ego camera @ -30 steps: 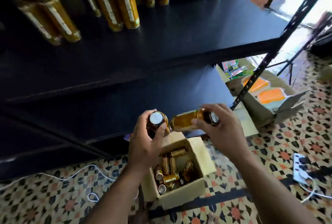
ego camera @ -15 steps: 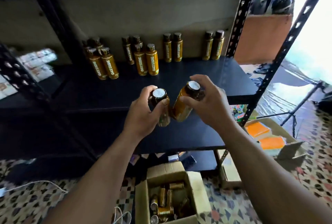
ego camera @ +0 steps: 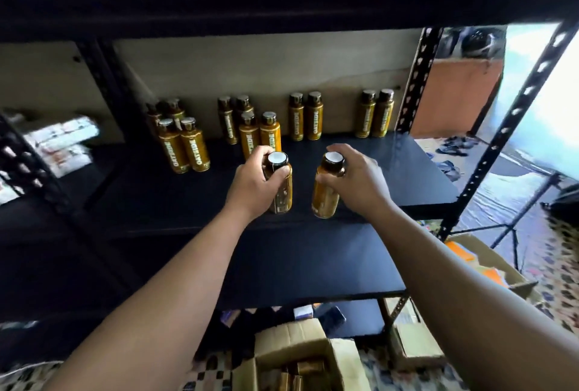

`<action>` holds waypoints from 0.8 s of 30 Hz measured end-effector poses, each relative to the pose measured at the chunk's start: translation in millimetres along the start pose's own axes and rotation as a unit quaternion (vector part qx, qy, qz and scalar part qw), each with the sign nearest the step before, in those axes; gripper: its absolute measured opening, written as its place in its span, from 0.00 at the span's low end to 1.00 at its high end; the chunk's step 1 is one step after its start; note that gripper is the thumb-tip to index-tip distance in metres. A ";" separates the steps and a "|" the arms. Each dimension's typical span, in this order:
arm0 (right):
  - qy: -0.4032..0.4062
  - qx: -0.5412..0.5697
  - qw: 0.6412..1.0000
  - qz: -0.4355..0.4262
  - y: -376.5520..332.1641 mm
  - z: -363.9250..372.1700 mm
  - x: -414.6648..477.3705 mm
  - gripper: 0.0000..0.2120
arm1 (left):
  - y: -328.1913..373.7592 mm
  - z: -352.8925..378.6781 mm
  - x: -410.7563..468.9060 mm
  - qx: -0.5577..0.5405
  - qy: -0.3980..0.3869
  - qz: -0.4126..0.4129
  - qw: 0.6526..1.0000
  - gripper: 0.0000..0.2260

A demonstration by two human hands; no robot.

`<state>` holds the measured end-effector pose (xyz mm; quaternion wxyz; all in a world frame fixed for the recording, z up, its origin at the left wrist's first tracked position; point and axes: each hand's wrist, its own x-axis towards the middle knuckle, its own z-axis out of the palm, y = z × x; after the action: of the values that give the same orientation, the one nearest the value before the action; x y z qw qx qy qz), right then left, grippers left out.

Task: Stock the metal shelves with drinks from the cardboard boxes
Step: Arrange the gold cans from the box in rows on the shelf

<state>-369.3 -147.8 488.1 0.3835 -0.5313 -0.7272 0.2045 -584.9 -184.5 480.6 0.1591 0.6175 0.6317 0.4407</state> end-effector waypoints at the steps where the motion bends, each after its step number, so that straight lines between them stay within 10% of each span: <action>1: 0.005 -0.003 1.000 0.003 -0.9 6.8 8.1 0.26 | -5.3 1.4 9.9 0.004 -0.011 0.000 1.000 0.14; 8: 0.031 -0.010 0.998 0.045 7.4 43.0 54.0 0.26 | -37.5 17.2 68.1 -0.005 -0.086 -0.003 0.996 0.35; 24: -0.047 0.064 0.997 -0.012 57.7 44.0 85.2 0.28 | -41.6 48.1 83.9 -0.010 -0.045 0.018 0.999 0.27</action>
<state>-379.9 -43.4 449.0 0.3845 -0.4865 -0.7362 0.2710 -591.3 -83.6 451.1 0.1856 0.6466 0.6083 0.4213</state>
